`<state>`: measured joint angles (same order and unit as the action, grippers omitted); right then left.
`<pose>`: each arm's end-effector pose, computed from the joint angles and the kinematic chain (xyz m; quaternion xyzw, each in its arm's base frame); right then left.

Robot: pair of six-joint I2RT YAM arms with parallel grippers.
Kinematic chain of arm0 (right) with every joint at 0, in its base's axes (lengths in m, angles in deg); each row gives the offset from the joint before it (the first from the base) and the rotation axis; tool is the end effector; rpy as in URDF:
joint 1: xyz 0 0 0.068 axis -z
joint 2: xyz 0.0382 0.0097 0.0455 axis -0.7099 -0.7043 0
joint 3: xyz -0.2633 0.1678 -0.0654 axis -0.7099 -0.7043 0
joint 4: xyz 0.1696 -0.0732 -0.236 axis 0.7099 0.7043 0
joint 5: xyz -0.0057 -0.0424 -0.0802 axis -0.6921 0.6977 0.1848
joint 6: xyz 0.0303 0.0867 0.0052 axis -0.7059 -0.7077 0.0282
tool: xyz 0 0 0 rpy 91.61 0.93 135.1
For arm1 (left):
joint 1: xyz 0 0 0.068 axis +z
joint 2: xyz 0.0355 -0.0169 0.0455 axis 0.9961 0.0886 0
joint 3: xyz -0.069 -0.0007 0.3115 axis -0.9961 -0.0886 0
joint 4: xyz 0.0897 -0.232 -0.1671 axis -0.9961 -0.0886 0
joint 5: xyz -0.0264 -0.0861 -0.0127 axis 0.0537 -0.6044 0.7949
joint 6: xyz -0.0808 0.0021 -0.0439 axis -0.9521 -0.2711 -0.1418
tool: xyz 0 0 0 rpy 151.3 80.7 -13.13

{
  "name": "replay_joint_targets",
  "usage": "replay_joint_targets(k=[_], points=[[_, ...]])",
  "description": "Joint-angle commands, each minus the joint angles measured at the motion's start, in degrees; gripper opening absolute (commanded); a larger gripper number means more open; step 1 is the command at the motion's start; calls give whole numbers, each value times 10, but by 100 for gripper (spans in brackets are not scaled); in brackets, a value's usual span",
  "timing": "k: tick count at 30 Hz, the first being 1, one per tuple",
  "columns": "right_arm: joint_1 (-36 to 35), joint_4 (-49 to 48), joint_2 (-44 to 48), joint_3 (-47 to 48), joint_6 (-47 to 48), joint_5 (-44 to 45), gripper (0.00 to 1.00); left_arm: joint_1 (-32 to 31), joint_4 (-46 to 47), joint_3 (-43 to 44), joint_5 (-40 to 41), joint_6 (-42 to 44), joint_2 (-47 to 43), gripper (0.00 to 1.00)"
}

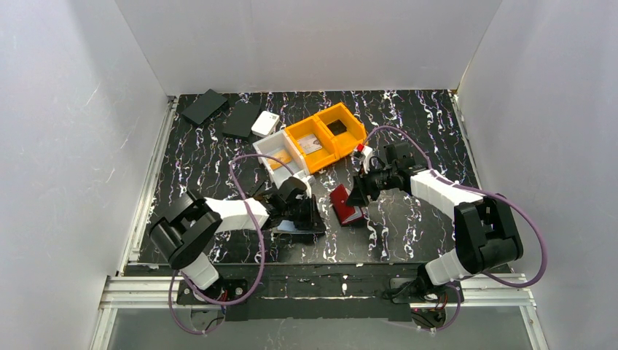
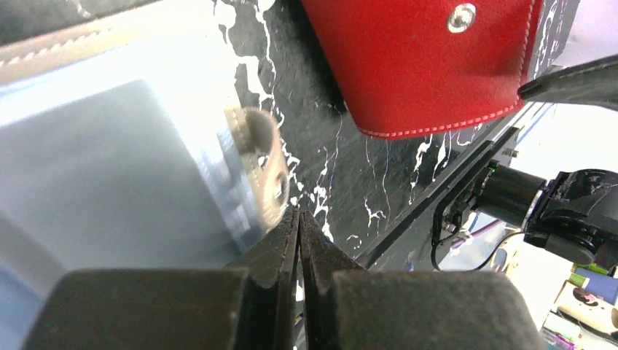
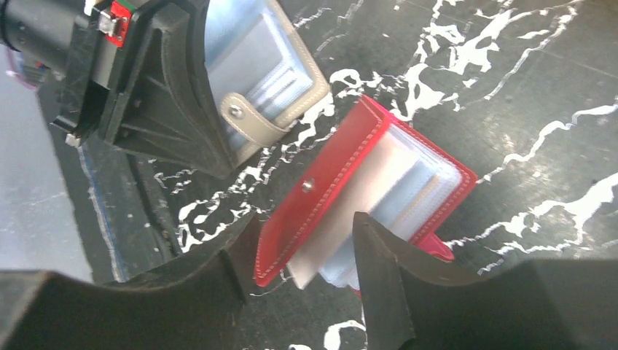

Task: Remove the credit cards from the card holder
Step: Open the card holder at the center of the board.

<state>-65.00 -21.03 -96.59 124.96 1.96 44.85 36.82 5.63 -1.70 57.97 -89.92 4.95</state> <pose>0.2976 0.1676 0.1929 -0.3690 0.8042 0.3659 0.2887 0.2335 -0.2996 0.1361 0.0643 0.8889 -0.4178 0.1765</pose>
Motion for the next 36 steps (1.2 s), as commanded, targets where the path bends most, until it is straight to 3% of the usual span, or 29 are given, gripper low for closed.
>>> replay_joint_targets(k=[1,6,11,14,18,22,29,34,36], points=[[-10,0,-3,3,-2,-84,54,2,-4,-26,21,13,-93,0],[-53,-2,-8,5,1,-125,47,3,-38,-70,65,29,-180,21],[-113,36,-31,32,43,-162,49,3,-45,-112,81,18,-224,26],[-114,72,-41,51,72,-157,54,4,-61,-121,111,10,-268,26],[-122,36,-43,33,44,-131,58,4,-153,-119,197,12,-375,27],[-112,78,-42,70,75,-156,58,3,-170,-105,197,32,-440,36],[-24,51,13,50,51,-176,48,2,-76,-38,79,29,-339,37],[9,-8,59,6,0,49,22,-5,-56,44,47,37,-226,34],[9,0,44,6,1,86,14,-9,-50,66,49,41,-196,33]])
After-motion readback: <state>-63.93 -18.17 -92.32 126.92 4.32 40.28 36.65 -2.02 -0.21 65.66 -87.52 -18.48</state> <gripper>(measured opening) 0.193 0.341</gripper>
